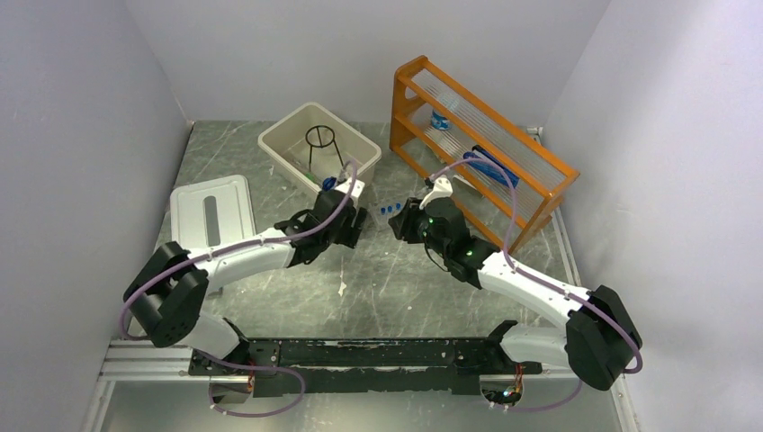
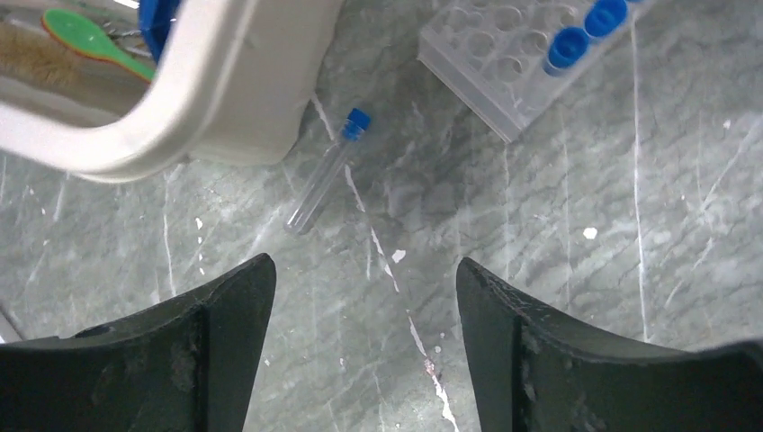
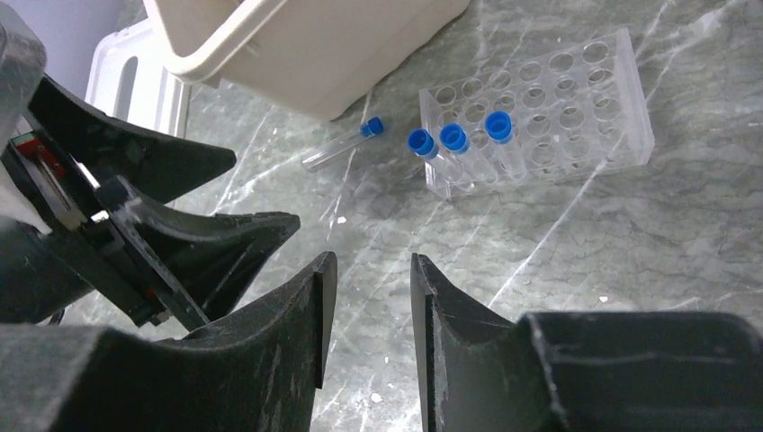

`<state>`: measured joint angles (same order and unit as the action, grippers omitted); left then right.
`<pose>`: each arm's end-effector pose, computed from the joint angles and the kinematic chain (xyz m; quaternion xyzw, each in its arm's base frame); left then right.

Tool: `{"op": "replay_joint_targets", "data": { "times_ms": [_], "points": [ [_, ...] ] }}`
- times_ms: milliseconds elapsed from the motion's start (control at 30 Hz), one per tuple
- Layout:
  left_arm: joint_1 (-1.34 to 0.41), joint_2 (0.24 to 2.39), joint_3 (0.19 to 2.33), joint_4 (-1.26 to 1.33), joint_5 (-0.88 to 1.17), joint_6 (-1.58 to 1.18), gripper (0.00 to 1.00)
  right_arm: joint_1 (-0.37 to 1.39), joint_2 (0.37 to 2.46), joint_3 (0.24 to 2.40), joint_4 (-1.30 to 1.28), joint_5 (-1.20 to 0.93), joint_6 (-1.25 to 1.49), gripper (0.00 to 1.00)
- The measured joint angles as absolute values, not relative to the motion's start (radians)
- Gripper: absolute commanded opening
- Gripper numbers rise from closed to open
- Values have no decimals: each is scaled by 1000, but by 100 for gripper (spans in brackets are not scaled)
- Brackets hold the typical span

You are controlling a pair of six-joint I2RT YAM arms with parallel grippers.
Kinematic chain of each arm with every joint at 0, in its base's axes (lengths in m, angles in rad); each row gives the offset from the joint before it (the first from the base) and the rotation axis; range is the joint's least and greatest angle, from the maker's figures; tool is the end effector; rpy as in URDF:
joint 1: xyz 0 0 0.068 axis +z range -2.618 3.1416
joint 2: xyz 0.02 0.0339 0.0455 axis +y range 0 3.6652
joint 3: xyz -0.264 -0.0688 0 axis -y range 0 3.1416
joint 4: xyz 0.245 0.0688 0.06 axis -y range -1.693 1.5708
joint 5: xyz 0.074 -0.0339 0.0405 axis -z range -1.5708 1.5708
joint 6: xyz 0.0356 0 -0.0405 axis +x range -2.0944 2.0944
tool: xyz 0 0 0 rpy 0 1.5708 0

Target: Organize the chemistry lab equipment

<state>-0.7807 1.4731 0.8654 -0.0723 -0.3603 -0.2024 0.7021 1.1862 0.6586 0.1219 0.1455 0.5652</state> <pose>0.2313 -0.2114 0.2181 0.1792 0.8730 -0.0575 0.4500 0.2043 0.1660 0.2436 -0.0171 0.8336 0.2760 0.4781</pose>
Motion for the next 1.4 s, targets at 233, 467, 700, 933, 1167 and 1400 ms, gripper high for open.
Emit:
{"op": "replay_joint_targets", "data": {
  "times_ms": [233, 467, 700, 933, 1167, 1400],
  "points": [
    [-803, 1583, 910, -74, -419, -101, 75, 702, 1172, 633, 113, 151, 569, 40],
    [-802, 1746, 991, -71, -489, -51, 67, 702, 1123, 628, 91, 179, 569, 40],
    [-802, 1827, 1014, -71, -513, -74, 57, 702, 1111, 611, 83, 195, 572, 38],
    [-793, 1850, 1021, -45, -520, -98, 60, 702, 1111, 611, 76, 202, 577, 38],
    [-762, 1864, 1026, -12, -512, -104, 61, 702, 1112, 611, 67, 210, 579, 37],
    [-738, 1885, 1046, 4, -498, -114, 58, 702, 1115, 611, 50, 210, 579, 37]
  ]
}}
